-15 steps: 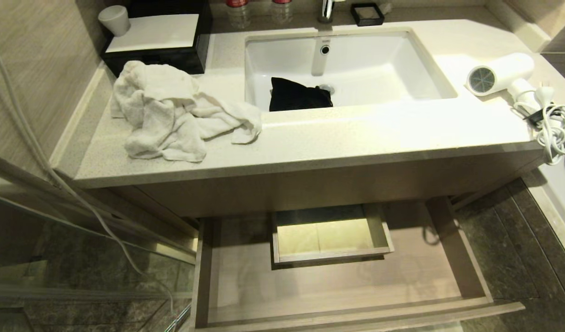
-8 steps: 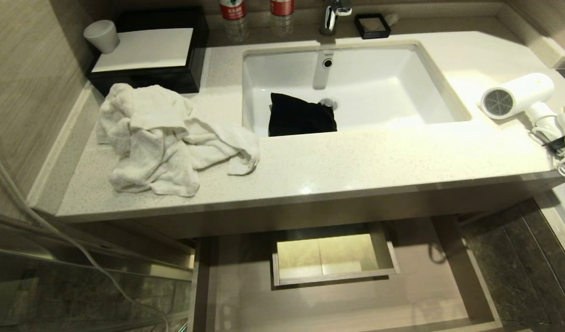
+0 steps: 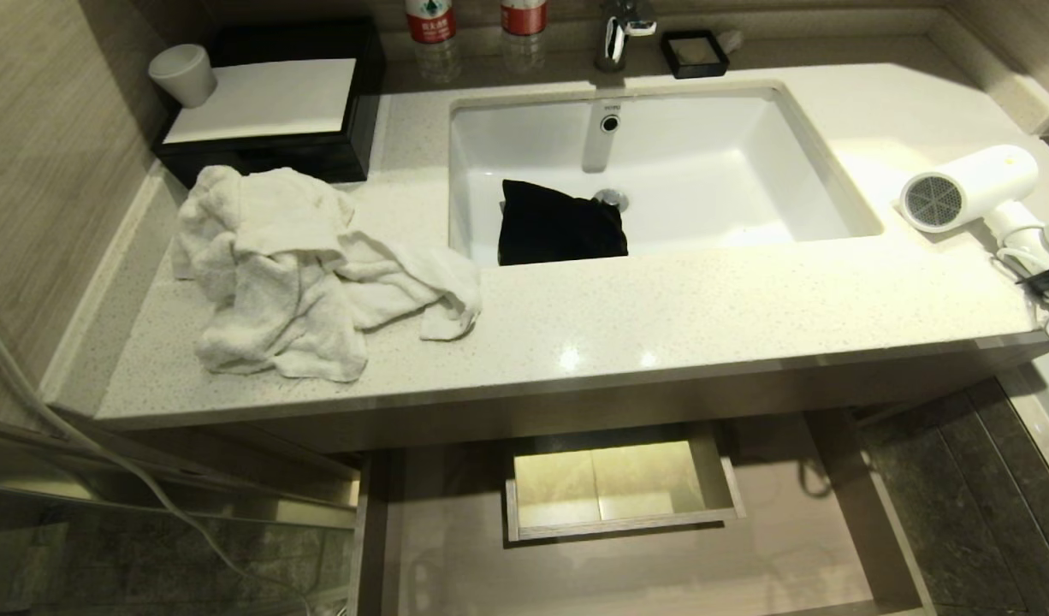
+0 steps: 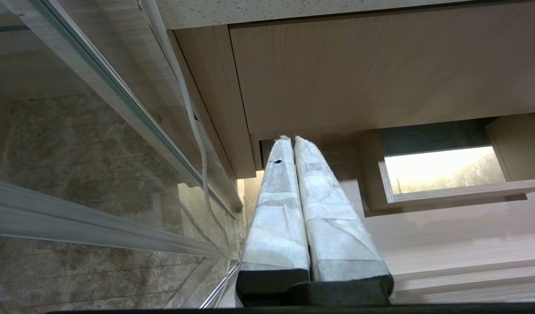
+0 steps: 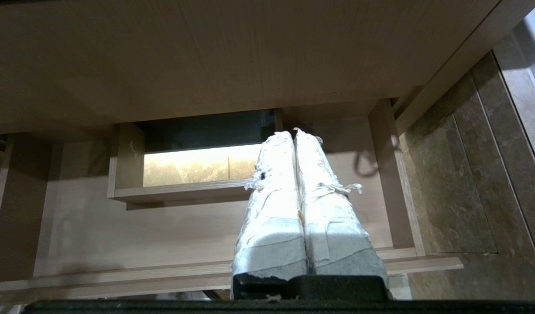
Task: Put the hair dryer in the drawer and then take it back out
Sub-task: Pick up the hairdryer
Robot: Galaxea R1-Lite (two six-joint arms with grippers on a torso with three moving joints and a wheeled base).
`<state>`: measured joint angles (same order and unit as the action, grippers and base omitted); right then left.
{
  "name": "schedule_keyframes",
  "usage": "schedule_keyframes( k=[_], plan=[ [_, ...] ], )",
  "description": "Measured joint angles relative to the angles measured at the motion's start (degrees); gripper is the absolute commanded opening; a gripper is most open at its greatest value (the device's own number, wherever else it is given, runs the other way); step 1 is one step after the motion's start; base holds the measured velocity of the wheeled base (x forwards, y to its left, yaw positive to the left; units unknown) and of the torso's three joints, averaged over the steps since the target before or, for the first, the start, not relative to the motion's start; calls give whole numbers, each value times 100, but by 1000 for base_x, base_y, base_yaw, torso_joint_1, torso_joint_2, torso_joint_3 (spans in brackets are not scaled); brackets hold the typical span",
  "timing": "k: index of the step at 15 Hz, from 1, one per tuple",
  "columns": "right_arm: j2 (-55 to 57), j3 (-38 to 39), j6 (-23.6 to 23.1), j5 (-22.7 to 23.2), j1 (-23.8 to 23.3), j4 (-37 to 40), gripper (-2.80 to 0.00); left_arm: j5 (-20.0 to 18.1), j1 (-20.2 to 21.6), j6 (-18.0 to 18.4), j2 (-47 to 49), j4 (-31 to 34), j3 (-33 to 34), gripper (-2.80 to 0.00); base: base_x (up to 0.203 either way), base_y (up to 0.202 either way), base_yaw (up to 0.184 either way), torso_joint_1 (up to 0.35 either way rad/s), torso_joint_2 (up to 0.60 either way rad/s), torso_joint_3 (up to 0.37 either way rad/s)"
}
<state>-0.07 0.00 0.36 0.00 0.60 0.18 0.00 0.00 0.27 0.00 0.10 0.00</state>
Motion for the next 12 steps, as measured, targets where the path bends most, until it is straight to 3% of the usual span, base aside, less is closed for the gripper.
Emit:
schedule_keyframes(
  k=[12],
  plan=[
    [0, 0, -11, 0, -1, 0, -280, 0, 0, -5, 0, -2, 0, -280, 0, 0, 0, 0, 0, 0]
  ],
)
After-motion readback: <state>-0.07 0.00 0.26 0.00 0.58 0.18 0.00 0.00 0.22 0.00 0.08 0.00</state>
